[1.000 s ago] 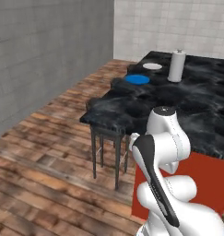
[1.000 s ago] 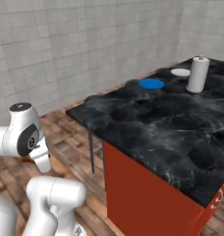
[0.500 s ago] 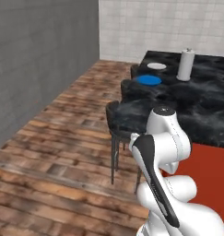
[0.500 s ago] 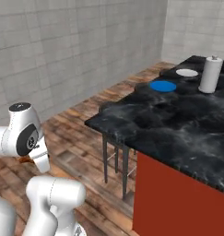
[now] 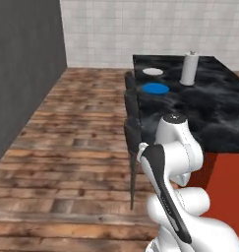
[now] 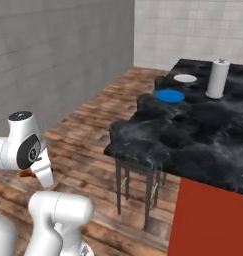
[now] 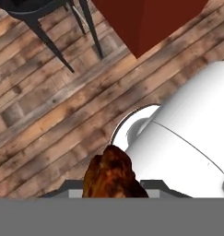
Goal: Take the chicken drumsticks from the pan and place one on each plate on the dining counter.
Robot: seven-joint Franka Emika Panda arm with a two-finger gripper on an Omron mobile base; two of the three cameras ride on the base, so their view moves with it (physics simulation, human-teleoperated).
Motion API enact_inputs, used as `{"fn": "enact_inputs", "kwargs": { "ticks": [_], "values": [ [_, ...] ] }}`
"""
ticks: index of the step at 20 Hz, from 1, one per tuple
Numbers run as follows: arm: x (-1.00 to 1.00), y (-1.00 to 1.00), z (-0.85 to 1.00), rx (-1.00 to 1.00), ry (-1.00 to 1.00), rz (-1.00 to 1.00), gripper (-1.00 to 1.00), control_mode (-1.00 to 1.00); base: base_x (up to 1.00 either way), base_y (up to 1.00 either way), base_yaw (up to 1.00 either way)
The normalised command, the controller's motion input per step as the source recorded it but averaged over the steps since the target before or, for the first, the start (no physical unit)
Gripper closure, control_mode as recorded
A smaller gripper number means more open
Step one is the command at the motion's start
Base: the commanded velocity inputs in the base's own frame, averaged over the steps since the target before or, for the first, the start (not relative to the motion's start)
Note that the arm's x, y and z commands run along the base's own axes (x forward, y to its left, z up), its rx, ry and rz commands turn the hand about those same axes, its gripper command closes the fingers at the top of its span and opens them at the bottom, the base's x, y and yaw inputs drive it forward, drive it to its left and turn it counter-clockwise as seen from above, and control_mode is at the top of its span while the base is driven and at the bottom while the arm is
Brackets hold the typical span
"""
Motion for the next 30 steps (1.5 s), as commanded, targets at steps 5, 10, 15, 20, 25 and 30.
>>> {"fn": "enact_inputs", "kwargs": {
  "ticks": [5, 10, 15, 20, 25, 30],
  "values": [
    [0.00, 0.00, 0.00, 0.00, 0.00, 0.00, 1.00, 1.00, 0.88, 1.00, -0.51],
    [0.00, 0.00, 0.00, 0.00, 0.00, 0.00, 1.00, 1.00, 0.98, 1.00, -0.52],
    [0.00, 0.00, 0.00, 0.00, 0.00, 0.00, 1.00, 1.00, 1.00, 1.00, -0.57],
    [0.00, 0.00, 0.00, 0.00, 0.00, 0.00, 1.00, 1.00, 0.91, 1.00, -0.59],
    [0.00, 0.00, 0.00, 0.00, 0.00, 0.00, 1.00, 1.00, 0.78, 1.00, -0.62],
    [0.00, 0.00, 0.00, 0.00, 0.00, 0.00, 1.00, 1.00, 0.62, 0.88, -0.64]
  ]
}}
